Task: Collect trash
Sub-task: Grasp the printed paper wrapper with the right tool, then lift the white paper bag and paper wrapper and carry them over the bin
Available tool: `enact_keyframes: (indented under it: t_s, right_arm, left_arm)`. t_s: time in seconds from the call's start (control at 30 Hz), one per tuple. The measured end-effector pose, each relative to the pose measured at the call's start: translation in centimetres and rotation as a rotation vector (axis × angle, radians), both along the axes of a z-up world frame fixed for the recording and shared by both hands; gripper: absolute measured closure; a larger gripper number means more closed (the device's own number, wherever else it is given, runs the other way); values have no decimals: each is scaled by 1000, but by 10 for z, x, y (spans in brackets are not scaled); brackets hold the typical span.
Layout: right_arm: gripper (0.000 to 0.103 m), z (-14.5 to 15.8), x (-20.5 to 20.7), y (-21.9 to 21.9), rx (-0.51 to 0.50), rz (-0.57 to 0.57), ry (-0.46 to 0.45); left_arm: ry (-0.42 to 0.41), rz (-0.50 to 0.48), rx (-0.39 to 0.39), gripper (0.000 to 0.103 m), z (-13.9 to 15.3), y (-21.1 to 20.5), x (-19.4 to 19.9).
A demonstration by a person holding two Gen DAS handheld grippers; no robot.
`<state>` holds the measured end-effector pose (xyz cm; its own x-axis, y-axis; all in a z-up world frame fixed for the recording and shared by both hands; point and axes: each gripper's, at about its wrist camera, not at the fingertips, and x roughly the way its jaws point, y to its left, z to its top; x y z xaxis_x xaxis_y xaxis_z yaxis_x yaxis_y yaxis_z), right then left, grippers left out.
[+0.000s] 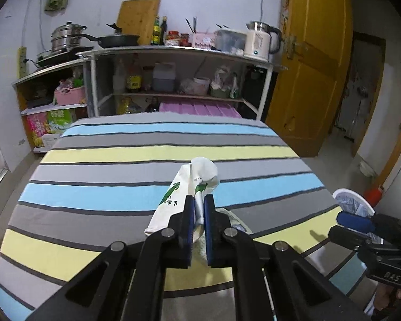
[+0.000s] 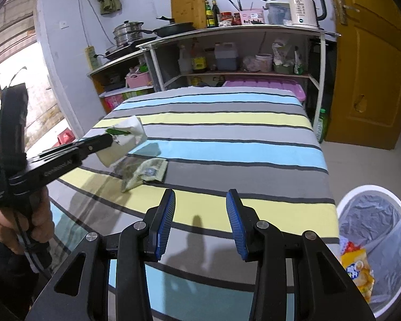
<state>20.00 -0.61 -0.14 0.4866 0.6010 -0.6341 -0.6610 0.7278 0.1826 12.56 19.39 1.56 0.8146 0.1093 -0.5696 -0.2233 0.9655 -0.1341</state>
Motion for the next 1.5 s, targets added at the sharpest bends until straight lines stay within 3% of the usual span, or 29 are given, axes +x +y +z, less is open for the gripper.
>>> enact_keyframes:
  t_s: [0.6,0.83,1.17,1.5]
  right_arm:
    - [56,-37,31,99,-43,130,172]
    - [56,-46,31,122,-130,83,145]
    - [84,-39,18,118,-148,74,85]
    - [85,-15,3,72,-88,23,40]
  left_arm:
    - [-40,76,-51,96,-6,41,-34]
    - [-51,88,-86,96,-11,55,-42]
    - [-52,78,-88,96,-12,54,-44]
    - [-44,21,-82,96,-7,24,-39]
